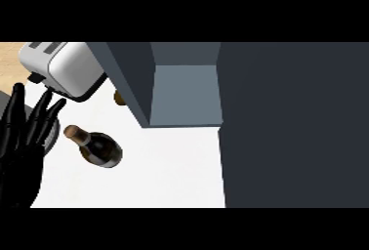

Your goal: Pick up the wine, place it into the cabinet and close the cabinet

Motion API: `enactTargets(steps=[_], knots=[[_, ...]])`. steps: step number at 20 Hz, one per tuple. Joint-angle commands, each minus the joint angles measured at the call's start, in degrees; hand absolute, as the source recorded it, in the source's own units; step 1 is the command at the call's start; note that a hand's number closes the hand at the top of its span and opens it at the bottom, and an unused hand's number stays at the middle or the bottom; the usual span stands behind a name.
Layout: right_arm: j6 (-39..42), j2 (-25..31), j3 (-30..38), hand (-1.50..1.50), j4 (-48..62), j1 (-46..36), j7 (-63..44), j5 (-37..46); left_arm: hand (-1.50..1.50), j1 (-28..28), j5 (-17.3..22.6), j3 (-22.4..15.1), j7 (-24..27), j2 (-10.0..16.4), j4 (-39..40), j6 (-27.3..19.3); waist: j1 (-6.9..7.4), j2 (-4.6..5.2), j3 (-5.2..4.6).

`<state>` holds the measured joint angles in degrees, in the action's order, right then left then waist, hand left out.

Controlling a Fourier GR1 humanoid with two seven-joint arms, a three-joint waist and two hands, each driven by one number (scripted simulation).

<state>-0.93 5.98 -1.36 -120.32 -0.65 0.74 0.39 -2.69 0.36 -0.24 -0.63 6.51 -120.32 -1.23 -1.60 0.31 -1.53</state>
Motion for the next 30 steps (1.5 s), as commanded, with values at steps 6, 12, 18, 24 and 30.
enactTargets(steps=[6,12,18,24,30], knots=[[5.9,1.7,0.0,-1.5,-6.7,7.6,-1.7,-7.3,-1.5,-4.1,-0.6,-12.2,6.4,0.4,-1.0,10.0,0.96,-0.53,1.54],[14.2,5.7,-3.0,-1.5,-10.8,13.4,-7.5,-15.3,-1.5,-6.6,12.5,-16.2,-9.3,-4.3,-5.5,8.4,1.25,-0.5,1.57],[13.2,6.1,-0.8,-1.5,-17.7,12.9,-15.4,-18.8,-1.5,-12.6,10.7,-21.7,-13.4,-4.1,-16.5,6.1,1.74,-0.48,1.54],[11.8,6.3,0.6,-1.5,-21.0,9.8,-21.3,-20.4,-1.5,-9.0,3.0,-30.2,-17.9,-6.4,-19.1,-1.5,1.65,-0.49,1.55],[13.2,7.4,3.9,-1.5,-24.9,11.1,-24.0,-24.3,-1.5,-3.7,13.6,-16.1,-24.4,-5.0,-19.5,0.1,1.04,-0.37,1.54]])
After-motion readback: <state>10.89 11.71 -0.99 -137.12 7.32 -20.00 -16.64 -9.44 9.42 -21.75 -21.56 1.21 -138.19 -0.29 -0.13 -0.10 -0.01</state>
